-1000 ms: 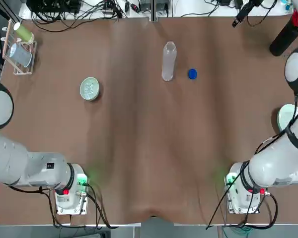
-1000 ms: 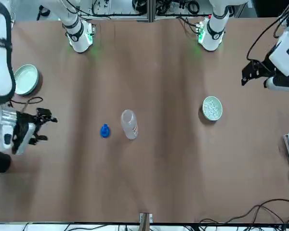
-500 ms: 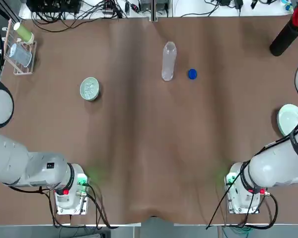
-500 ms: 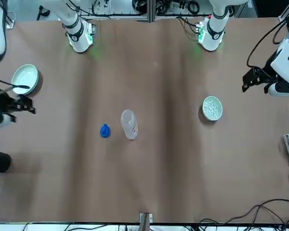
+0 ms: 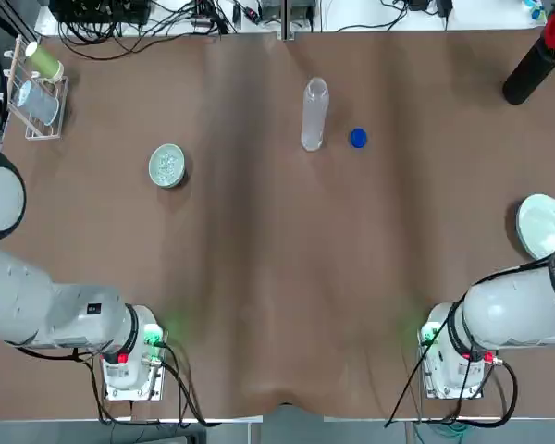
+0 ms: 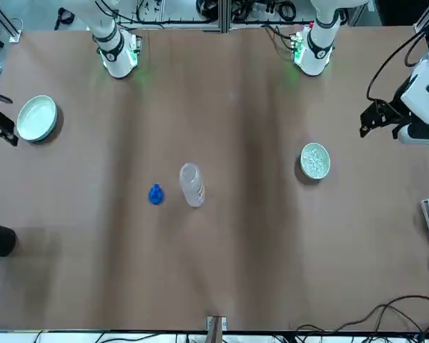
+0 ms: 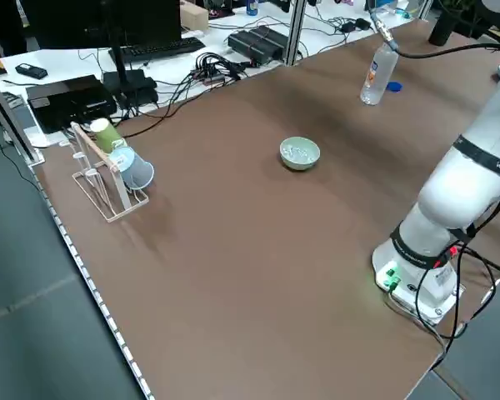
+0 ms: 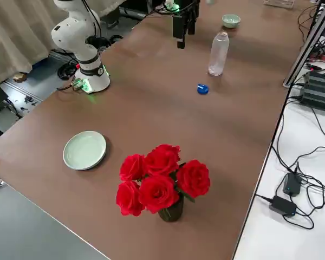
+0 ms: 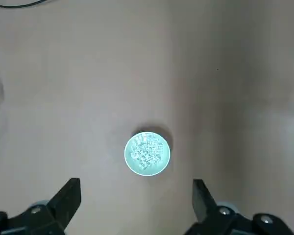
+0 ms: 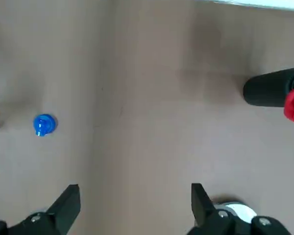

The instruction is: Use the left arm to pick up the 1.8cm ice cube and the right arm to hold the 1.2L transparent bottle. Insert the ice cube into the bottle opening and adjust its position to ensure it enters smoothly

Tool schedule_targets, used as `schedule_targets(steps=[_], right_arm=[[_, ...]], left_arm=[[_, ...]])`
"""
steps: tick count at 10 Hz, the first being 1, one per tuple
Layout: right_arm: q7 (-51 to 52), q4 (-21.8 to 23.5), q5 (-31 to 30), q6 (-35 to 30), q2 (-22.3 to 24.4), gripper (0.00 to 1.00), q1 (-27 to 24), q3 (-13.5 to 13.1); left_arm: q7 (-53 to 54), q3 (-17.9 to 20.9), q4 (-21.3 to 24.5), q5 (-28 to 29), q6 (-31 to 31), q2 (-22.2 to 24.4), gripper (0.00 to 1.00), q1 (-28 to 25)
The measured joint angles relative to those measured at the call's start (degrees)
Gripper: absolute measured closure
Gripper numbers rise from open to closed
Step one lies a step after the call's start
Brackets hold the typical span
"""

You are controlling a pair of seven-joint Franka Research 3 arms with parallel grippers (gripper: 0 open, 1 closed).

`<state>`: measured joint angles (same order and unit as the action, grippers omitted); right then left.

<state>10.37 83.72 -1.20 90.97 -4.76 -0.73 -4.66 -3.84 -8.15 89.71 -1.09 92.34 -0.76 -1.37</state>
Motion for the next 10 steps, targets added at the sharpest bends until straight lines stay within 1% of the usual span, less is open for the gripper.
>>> schedule_targets(steps=[2,5,8,10], right_arm=[[-0.96,2.07,0.00,0.66,0.00,0.00,-0.16,0.02],[-4.27,2.25,0.01,0.54,0.06,0.00,-0.25,0.01],[-4.51,2.23,0.02,0.75,0.09,0.00,-0.52,-0.06],[-4.55,2.16,0.07,0.90,0.33,0.00,-0.39,0.46]], left_arm=[[0.00,0.00,0.00,0.00,0.02,0.02,0.00,-0.01],[0.00,0.00,0.01,0.00,0.11,0.02,0.00,-0.01],[0.00,0.00,0.07,0.00,0.11,0.02,0.00,-0.01],[0.00,0.01,0.13,0.00,0.12,0.02,0.00,-0.04]])
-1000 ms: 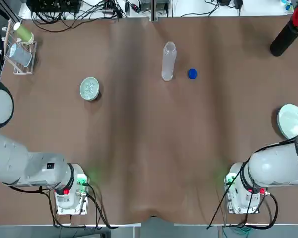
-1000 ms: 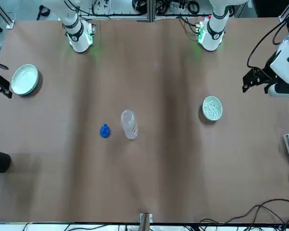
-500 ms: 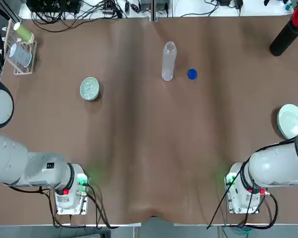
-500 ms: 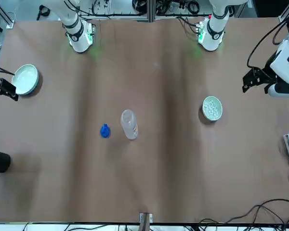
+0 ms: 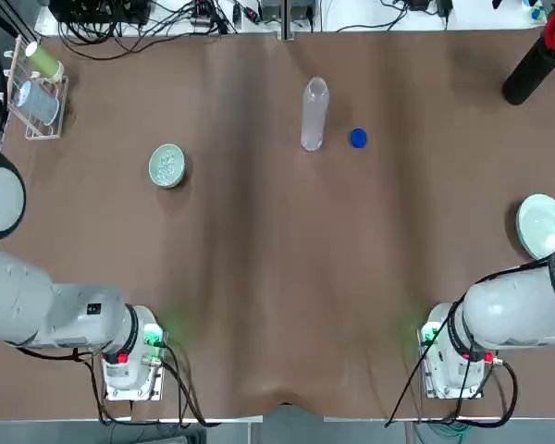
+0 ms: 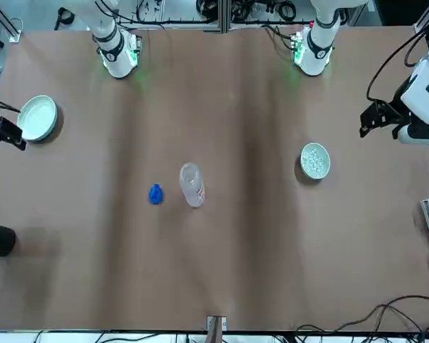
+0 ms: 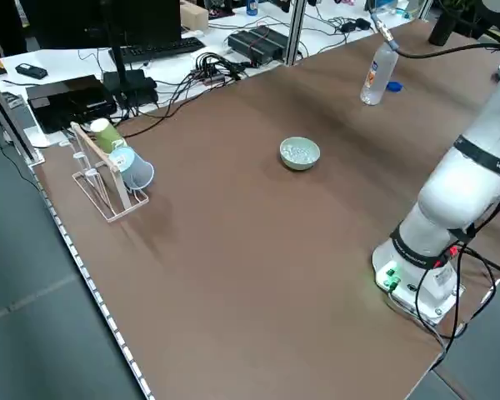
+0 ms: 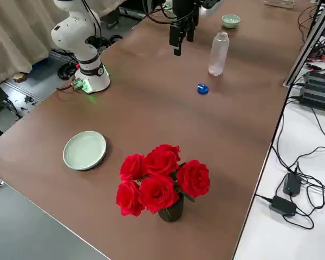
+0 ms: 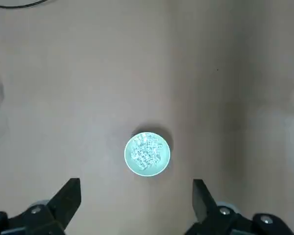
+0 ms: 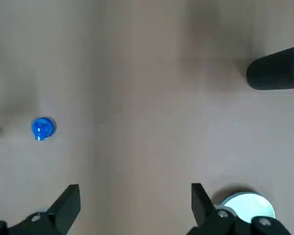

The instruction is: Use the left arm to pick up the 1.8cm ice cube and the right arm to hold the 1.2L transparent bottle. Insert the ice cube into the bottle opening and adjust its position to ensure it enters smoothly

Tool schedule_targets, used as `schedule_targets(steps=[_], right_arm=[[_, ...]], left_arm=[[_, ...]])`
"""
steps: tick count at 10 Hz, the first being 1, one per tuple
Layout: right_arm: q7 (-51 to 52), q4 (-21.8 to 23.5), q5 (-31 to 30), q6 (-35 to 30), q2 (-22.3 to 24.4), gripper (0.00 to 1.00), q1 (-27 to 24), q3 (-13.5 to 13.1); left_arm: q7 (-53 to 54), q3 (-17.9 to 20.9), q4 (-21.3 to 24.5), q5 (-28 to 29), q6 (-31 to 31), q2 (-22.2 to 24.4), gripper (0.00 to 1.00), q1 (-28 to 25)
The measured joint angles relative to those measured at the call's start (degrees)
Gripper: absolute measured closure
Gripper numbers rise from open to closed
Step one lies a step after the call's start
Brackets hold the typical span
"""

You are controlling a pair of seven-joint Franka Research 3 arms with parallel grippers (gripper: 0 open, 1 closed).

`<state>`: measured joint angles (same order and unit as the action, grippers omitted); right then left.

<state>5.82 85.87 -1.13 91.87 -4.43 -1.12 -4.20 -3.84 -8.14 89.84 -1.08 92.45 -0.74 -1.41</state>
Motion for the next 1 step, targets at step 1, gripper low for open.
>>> schedule_targets(steps=[1], right_arm=[[-0.12,-0.01,0.00,0.00,0.11,0.00,0.24,0.23]], left_arm=[[0.00,0.00,0.03,0.00,0.00,0.00,0.00,-0.01]])
